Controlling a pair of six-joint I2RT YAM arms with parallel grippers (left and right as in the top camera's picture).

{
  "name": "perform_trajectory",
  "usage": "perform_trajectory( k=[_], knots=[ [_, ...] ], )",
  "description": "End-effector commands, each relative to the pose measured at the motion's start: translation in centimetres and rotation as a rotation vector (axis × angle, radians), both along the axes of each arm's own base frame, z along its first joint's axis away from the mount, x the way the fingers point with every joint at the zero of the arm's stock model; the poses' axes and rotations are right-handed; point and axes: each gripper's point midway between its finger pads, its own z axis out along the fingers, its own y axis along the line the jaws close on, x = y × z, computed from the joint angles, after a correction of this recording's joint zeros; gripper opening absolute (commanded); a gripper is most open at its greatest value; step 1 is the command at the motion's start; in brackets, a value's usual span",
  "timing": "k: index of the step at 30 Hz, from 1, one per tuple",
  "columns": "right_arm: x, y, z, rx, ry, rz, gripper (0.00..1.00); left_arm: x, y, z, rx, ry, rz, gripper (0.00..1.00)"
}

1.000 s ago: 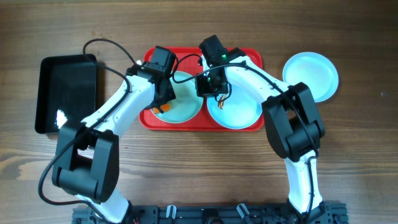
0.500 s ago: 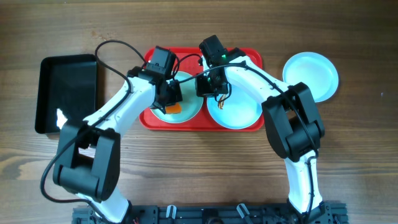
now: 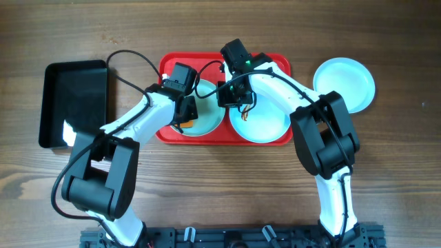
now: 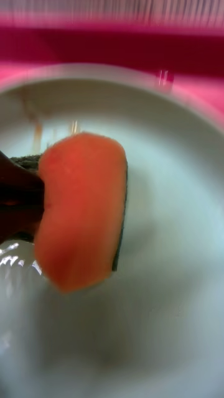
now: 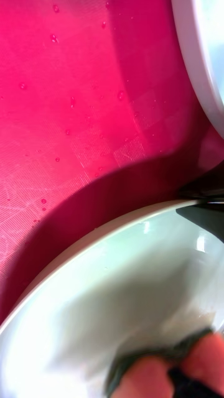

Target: Clean dirty plates on tray and stack at the side

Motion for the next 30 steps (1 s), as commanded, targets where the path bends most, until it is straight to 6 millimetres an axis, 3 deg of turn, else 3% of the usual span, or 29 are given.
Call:
perform_trajectory(
  k=[1,6,12,15,20,24,27,30],
  knots=[
    [0.4,-1.4,-1.1,-0.072,-0.007,-0.031,0.04,-1.5,6.3,-1.2,0.332,0.017,0.095,0.04],
    [0.5,-1.4,-1.0,-0.071,-0.011,-0.031,0.04,-0.7,8.1,0.3,0.466,-0.054,0.136,0.04],
    [0.6,-1.9,-1.2,-0.104,-0.021,-0.035,0.04,0.9,7.7,2.3,0.498,-0.126,0.139,0.04],
    [0.9,-2.2,-1.2,-0.122,-0.037,-0.040,0.04,1.7,6.9,4.1,0.465,-0.185,0.163,0.04],
    [2.1,-3.3,-0.6,-0.177,-0.099,-0.062,0.04,2.4,6.2,8.8,0.349,-0.321,0.259,0.04],
    [3.7,-4.1,2.9,-0.217,-0.215,-0.059,0.04,2.3,4.5,12.0,0.175,-0.386,0.278,0.04],
    [4.8,-4.8,7.0,-0.228,-0.327,-0.087,0.04,1.7,2.5,12.7,0.029,-0.361,0.239,0.04],
    [6.1,-6.2,11.3,-0.278,-0.464,-0.114,0.04,1.0,0.7,12.1,-0.066,-0.301,0.199,0.04]
  ],
)
